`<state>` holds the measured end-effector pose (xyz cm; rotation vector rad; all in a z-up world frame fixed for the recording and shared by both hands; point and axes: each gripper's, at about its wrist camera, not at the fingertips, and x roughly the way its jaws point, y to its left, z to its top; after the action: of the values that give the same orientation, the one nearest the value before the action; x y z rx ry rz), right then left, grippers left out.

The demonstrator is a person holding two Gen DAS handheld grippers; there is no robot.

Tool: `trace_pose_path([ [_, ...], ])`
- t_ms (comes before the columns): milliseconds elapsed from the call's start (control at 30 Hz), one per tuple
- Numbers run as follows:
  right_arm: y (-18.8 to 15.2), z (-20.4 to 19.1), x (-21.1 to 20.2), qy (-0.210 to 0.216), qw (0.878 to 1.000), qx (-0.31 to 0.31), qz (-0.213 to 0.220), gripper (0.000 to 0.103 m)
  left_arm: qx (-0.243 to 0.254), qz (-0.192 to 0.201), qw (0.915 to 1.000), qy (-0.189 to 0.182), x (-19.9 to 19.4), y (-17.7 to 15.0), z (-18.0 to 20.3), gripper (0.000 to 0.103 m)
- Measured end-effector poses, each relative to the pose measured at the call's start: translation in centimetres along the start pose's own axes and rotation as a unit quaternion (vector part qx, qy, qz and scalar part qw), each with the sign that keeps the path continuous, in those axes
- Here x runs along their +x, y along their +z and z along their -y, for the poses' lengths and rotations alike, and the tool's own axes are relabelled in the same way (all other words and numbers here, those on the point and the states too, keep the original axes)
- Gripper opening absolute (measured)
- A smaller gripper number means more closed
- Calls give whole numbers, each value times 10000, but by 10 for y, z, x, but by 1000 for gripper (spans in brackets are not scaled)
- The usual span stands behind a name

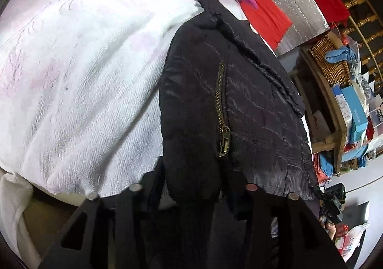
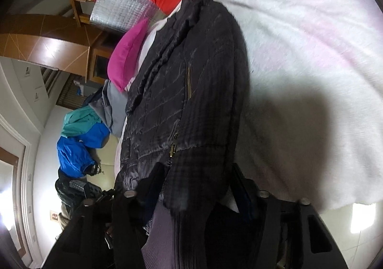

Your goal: Fold large clothes

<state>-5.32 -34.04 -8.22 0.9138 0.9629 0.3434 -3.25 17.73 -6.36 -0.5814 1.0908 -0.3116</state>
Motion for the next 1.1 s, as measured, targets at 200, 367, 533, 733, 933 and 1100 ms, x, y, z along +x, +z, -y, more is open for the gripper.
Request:
trace_pose_path([
  [200, -2, -11, 2, -225, 9996, -183, -35, 20, 304, 55, 9994, 176, -7, -2, 12, 20],
  [367, -5, -12, -1, -273, 9994, -200, -28, 19, 509, 211, 9980, 298, -18, -7, 26, 19],
  [533, -11, -17, -12, -171, 9994, -288, -57, 18, 621, 297, 9973, 257, -35, -16, 31, 19],
  [733, -19, -23, -27, -47, 9993, -372, -65, 18, 632, 332, 9972, 202, -49, -17, 27, 19],
  [933, -25, -20, -32, -23, 9993, -379, -70, 18, 634, 336, 9971, 241, -50, -15, 24, 19],
  [1100, -26, -13, -30, -3, 9995, -304, -67, 18, 738, 384, 9956, 424, -50, -14, 30, 19],
])
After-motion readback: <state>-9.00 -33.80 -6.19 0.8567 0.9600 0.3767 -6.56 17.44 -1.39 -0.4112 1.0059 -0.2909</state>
